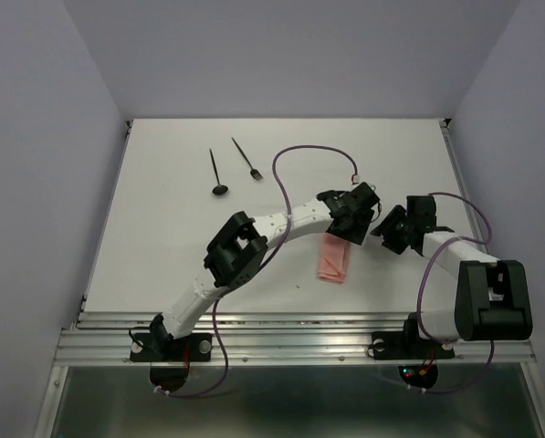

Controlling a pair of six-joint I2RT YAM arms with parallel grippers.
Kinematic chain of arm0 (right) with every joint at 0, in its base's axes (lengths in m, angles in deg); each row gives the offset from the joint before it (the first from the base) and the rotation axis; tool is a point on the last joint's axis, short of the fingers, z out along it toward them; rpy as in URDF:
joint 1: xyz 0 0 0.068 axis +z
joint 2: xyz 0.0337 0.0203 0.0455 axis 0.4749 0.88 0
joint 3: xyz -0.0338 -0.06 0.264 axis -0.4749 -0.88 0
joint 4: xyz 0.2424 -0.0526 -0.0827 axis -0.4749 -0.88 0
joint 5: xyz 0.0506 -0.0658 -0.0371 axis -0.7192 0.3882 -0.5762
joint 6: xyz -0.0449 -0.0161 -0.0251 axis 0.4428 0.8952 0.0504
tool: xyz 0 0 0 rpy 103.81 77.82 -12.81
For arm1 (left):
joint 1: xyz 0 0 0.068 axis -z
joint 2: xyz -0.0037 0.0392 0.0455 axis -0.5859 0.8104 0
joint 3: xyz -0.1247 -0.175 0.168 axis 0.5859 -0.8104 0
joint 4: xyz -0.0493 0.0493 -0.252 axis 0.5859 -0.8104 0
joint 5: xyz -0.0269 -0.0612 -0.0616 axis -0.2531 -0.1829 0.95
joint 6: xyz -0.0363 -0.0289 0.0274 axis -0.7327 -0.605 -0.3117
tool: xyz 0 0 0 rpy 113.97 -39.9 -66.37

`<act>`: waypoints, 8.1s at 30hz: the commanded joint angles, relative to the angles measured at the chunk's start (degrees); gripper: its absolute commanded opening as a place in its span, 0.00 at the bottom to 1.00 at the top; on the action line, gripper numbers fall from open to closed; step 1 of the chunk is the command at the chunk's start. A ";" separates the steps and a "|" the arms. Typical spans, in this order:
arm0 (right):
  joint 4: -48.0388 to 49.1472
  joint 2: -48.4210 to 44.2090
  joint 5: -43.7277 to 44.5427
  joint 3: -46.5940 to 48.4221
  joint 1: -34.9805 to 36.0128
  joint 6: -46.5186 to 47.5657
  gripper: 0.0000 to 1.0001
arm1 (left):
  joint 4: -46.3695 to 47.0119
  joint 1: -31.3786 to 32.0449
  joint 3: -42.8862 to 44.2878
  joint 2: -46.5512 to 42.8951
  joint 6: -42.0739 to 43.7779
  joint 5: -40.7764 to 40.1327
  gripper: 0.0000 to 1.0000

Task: Fold the napkin into a case and place the utensils inside
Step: Pick up the smaller rectangle-folded napkin from the center of the board, then turn over the smaller rectangle-folded napkin at the center of the board, then smooth out the smaller rectangle-folded napkin at the center of the board, then pick up the fork from the center of the board.

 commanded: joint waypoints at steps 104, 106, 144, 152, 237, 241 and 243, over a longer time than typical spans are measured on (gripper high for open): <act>-12.06 -21.33 15.34 7.97 0.01 4.63 0.59 | 30.75 -10.15 -4.79 3.97 4.47 61.13 0.00; -11.97 -20.98 15.17 7.88 0.01 4.71 0.59 | 30.75 -10.42 -4.96 4.49 4.55 61.39 0.00; -6.34 -4.11 -3.99 9.02 0.01 10.34 0.38 | 22.68 -19.20 -9.18 0.81 12.81 54.72 0.60; -4.50 0.55 -5.49 12.27 1.06 10.34 0.17 | 17.83 -19.56 -11.98 -7.89 15.46 44.88 0.57; 15.91 -3.13 -8.94 1.62 17.41 1.90 0.15 | 19.42 -32.12 -32.30 -31.45 1.74 21.51 0.10; 8.00 -6.91 -0.40 6.82 17.41 5.41 0.18 | 10.73 -36.07 -24.49 -28.12 2.27 11.41 0.21; 5.36 -7.18 0.92 8.66 17.41 6.56 0.22 | 8.96 -37.57 -21.94 -26.02 2.18 8.05 0.29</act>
